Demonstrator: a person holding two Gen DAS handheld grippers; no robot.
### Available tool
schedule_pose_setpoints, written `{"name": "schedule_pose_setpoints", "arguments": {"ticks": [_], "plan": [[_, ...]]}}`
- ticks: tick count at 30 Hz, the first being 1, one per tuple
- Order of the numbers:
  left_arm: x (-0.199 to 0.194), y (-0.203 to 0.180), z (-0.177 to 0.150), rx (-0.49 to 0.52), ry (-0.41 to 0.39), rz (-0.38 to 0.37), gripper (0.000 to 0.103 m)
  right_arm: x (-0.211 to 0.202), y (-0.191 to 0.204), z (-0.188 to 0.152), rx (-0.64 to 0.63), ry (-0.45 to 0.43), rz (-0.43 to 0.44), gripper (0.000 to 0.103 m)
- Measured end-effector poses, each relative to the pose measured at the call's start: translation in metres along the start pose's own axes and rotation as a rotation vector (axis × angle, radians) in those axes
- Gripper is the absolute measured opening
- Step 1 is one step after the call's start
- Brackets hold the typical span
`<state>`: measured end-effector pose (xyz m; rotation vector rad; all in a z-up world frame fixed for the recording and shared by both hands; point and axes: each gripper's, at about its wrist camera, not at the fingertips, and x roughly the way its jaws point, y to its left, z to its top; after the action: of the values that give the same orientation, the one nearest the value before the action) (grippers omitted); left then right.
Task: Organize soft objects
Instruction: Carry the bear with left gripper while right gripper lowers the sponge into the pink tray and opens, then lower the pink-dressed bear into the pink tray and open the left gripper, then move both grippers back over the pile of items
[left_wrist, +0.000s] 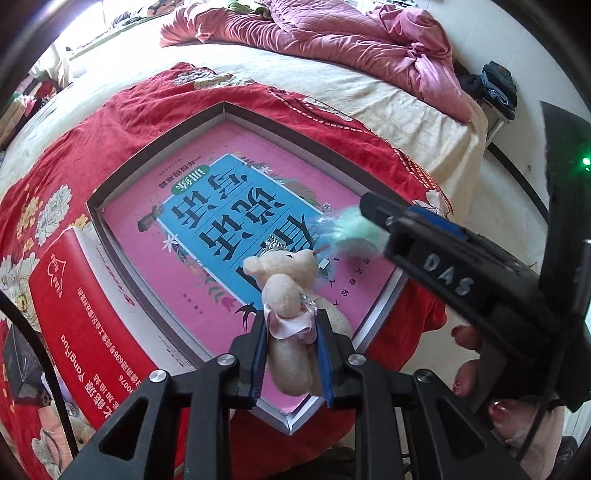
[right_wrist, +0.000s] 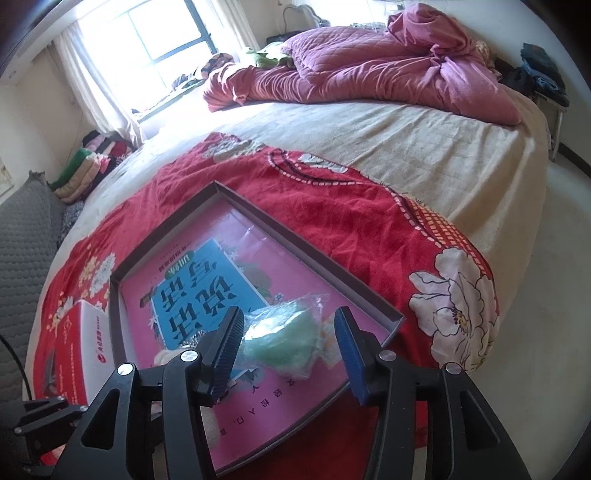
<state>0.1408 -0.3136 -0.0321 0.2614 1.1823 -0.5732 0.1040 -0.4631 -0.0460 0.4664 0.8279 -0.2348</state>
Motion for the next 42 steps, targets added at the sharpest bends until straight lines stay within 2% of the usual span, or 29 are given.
{"name": "schedule_pose_setpoints", "arguments": {"ticks": [8,13,18,21,24,26,30,37,42], "plan": [[-0.002,0.005,-0.002,-0.021,-0.002,-0.008,0.028,-0.011,-0.007,0.005,0.040,-0.021,0.009,0.056],[-0.007,0.002,-0.003,-0.010,-0.020,0.003,0.042,-0.016,-0.009,0.007,0.056,-0.031,0.011,0.056],[-0.014,0.002,-0.004,-0.009,-0.039,0.008,0.046,-0.023,-0.011,0.009,0.070,-0.049,0.013,0.056],[-0.027,0.005,-0.007,-0.019,-0.074,0.007,0.054,-0.029,-0.012,0.011,0.078,-0.061,0.021,0.057],[-0.044,0.012,-0.012,-0.043,-0.101,0.013,0.065,-0.038,-0.010,0.014,0.087,-0.077,0.027,0.066],[-0.057,0.017,-0.017,-0.059,-0.127,0.020,0.065,-0.045,-0.005,0.016,0.094,-0.088,0.046,0.067],[-0.079,0.031,-0.029,-0.103,-0.164,0.039,0.066,-0.061,0.017,0.018,0.036,-0.115,0.030,0.073],[-0.118,0.073,-0.056,-0.206,-0.221,0.072,0.067,-0.088,0.070,0.011,-0.075,-0.153,0.049,0.074],[-0.145,0.115,-0.088,-0.289,-0.241,0.138,0.068,-0.101,0.109,0.001,-0.140,-0.162,0.079,0.074]]}}
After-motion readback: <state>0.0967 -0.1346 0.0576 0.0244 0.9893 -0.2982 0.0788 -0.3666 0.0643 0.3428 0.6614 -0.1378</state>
